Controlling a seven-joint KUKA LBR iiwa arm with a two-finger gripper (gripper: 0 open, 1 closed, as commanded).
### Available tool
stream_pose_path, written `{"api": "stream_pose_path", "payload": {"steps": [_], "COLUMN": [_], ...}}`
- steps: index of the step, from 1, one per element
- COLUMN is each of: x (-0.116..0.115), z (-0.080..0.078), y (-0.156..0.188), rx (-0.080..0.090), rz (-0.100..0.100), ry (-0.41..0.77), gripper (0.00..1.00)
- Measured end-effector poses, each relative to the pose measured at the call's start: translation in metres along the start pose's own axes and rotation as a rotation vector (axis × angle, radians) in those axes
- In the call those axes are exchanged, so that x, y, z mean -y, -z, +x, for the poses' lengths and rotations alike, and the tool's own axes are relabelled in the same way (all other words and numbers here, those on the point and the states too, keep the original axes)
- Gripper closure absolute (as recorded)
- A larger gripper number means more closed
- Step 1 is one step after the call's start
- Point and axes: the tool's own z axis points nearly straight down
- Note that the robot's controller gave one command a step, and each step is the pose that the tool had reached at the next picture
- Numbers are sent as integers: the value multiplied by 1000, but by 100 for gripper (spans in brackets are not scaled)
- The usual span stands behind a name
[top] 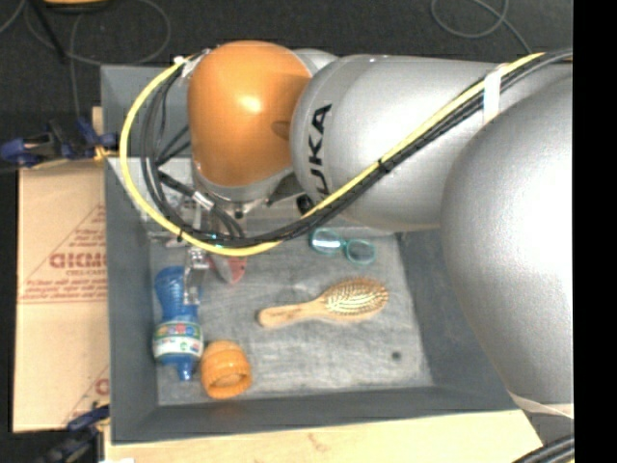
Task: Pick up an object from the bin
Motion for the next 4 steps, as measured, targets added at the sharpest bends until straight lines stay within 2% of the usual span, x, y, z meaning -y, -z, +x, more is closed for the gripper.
{"api": "stream_pose_path", "payload": {"steps": [1, 2, 3, 4], "x": [1, 26, 35, 31], "z": [-2, 27, 19, 4], "y": [5, -26, -15, -14], "rx": [8, 15, 3, 12], "rz": [-2, -1, 3, -2], "ry": [-4, 197, 312, 34], "gripper": [0, 0, 0, 0]}}
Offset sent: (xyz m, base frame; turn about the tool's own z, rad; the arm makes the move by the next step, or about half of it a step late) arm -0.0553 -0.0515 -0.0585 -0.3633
